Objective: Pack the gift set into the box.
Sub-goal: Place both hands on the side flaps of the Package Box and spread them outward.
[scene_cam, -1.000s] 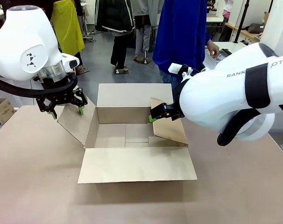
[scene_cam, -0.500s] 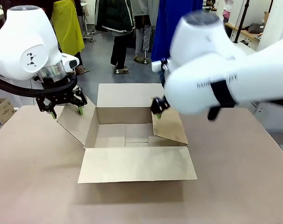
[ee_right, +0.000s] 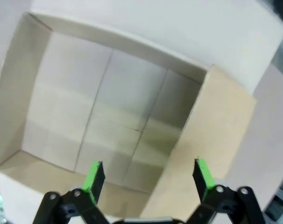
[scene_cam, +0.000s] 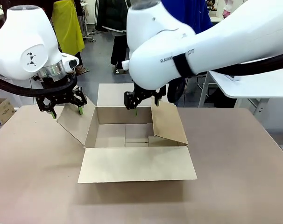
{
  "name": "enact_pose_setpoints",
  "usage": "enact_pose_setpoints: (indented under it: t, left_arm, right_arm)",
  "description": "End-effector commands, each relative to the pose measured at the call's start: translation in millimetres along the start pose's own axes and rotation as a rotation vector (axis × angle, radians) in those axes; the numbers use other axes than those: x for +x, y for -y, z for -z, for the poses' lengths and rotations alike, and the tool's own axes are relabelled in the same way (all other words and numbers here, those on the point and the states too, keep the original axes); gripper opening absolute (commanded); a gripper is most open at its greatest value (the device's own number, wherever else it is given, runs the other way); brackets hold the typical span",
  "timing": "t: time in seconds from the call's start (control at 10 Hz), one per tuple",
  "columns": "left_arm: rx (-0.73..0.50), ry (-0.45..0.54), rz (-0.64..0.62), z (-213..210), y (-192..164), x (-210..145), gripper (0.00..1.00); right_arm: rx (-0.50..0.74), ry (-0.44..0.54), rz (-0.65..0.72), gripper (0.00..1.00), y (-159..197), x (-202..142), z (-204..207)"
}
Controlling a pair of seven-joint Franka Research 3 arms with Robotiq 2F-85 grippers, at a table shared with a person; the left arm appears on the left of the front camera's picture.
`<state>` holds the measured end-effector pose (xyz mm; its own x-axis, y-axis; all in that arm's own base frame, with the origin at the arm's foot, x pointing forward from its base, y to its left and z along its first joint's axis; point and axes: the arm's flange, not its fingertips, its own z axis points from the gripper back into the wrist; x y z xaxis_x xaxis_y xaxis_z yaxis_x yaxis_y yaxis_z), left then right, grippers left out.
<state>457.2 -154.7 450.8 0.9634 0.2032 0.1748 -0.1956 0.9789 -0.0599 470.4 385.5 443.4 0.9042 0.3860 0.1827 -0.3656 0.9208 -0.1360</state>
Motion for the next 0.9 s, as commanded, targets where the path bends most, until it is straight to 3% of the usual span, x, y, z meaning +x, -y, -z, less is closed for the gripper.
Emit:
enact_pose_setpoints:
  t: [0.0, 0.5, 0.8]
  left_arm:
    - [0.016, 0.003, -0.010, -1.8, 0.8, 0.5, 1.00]
    - [0.016, 0.003, -0.010, -1.8, 0.8, 0.5, 1.00]
    - [0.016, 0.003, -0.010, -1.8, 0.8, 0.5, 1.00]
  right_arm:
    - [-0.088, -0.060, 0.077, 1.00, 0.4, 6.7, 12.1]
    - [-0.270, -0.132, 0.130, 1.00, 14.2, -18.4, 32.0]
    - [-0.267, -0.112, 0.145, 1.00, 18.7, -22.2, 29.5]
